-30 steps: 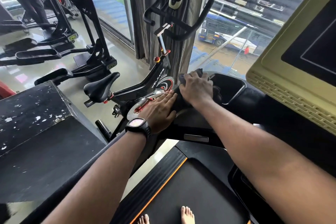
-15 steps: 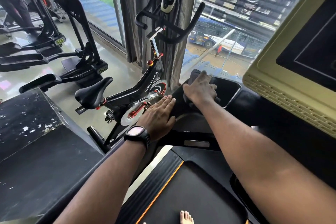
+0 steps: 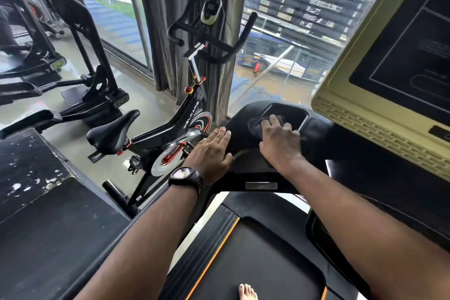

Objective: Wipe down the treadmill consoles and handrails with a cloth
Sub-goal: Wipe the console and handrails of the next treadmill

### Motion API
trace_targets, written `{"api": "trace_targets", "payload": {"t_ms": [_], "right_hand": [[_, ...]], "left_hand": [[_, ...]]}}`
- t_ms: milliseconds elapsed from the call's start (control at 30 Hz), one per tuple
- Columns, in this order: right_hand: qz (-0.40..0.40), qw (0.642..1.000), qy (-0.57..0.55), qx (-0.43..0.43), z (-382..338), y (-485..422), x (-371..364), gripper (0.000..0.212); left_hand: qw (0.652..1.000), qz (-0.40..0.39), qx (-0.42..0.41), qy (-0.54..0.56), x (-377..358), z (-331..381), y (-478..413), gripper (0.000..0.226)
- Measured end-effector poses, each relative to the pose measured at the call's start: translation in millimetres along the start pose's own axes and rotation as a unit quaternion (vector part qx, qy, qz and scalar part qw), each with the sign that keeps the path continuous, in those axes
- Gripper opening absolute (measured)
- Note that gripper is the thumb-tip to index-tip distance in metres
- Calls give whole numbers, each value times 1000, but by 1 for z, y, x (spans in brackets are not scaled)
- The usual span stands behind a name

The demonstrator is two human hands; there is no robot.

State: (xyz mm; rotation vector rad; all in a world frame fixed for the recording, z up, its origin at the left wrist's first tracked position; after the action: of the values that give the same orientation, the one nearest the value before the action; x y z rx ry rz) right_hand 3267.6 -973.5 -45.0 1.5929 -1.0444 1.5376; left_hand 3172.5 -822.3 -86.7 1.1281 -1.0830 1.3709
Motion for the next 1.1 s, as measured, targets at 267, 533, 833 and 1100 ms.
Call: {"api": "trace_targets", "payload": {"t_ms": [267,533,833,1100], "right_hand": [[-29,997,-71,-30,19,7,-9,63],[10,991,-95,-97,31,6,-12,47],[-9,997,-76,-26,37,0,-6,42],[77,957,-205,-189,35,-39,-2,37]], "left_hand": [[1000,-7,-22,-17,0,4,3,66],[1000,-11,-14,-24,5,7,2,76],[999,-18,-11,-27,6,17,-16,67],[999,-3,-2,-38,-1,16,-21,77]]}}
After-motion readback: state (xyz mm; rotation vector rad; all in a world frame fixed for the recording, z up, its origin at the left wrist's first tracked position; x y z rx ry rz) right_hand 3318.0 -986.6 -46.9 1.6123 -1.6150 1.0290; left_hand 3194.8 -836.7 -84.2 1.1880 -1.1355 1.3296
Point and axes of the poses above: each hand's wrist, its own y-axis away from the middle knuckle, its own x-axis out of the back of the hand, z = x × y, the point moved 4 cm from there along -y, towards the middle knuckle, and after that the axes turned 13 degrees about -y, right-handed, at the moved point
